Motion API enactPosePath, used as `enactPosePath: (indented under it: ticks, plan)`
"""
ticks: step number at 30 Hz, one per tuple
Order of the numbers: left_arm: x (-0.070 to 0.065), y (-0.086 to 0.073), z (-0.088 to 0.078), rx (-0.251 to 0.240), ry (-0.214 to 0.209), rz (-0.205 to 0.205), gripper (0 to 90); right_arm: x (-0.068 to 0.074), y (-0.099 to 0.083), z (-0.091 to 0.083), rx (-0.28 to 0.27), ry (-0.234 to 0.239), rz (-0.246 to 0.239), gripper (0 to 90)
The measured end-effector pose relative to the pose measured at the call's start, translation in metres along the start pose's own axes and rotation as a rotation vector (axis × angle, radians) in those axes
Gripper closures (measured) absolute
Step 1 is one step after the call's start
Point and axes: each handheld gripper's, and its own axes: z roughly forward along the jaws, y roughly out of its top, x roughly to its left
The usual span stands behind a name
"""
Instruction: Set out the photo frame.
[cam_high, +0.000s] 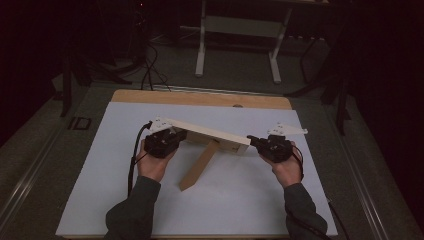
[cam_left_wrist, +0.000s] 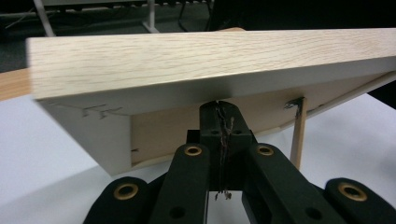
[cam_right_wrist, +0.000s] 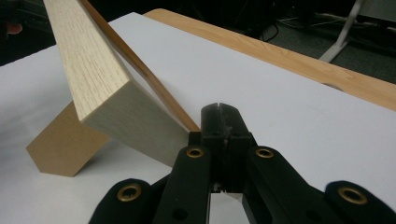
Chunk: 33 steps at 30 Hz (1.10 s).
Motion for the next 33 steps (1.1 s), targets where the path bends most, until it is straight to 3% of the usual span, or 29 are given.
enactPosePath:
  ticks: [14,33]
  plan:
    - [-0.013,0.008,0.007,0.001,-0.029,0.020,89.9,-0.001,0.003,0.001,0.003,0.011,-0.010,89.9]
    - [-0.037,0.012,0.027,0.044,-0.071,0.062,89.8,0.002,0.007,0.001,0.007,0.021,-0.018,89.9]
